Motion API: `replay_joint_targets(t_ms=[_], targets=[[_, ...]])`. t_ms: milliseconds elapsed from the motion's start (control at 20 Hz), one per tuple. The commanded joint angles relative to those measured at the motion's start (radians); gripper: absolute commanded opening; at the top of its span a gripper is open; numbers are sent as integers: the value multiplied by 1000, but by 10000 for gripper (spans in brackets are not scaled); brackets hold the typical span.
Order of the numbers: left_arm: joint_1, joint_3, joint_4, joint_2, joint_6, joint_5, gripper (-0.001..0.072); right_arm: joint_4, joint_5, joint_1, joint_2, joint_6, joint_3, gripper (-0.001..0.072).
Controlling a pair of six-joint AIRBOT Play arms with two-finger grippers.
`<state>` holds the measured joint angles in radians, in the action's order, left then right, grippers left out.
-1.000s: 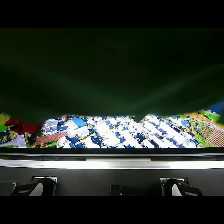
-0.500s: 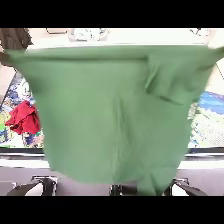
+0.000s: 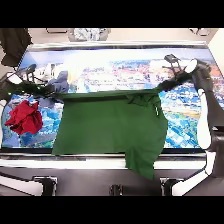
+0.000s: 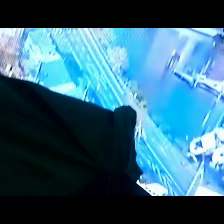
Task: Fold the shirts.
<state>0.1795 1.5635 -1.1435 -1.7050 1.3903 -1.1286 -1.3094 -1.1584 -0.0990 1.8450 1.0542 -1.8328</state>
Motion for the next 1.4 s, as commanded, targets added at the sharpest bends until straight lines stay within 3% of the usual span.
replay_joint_targets(t_ms=[0,150,300,400,1200,1250,1300,1350], targets=[[3,53,17,-92,-38,14,22,29,167,10,27,38,6,37],[17,99,16,-86,-94,-114,22,-36,-42,10,-35,-21,6,38],[38,118,8,-89,-100,-351,22,-138,-364,10,-95,-11,6,38],[37,118,-43,-100,-94,-457,22,-138,-485,10,-98,2,19,37],[22,-94,-62,-99,-29,-586,24,-61,-440,11,-102,77,349,40],[27,-90,-61,-98,-29,-599,86,-61,-440,10,-111,77,343,163],[34,-82,-61,-95,-29,-618,286,-65,-446,10,-127,61,332,419],[44,-72,-61,-81,-19,-630,401,-69,-447,10,-156,19,324,516]])
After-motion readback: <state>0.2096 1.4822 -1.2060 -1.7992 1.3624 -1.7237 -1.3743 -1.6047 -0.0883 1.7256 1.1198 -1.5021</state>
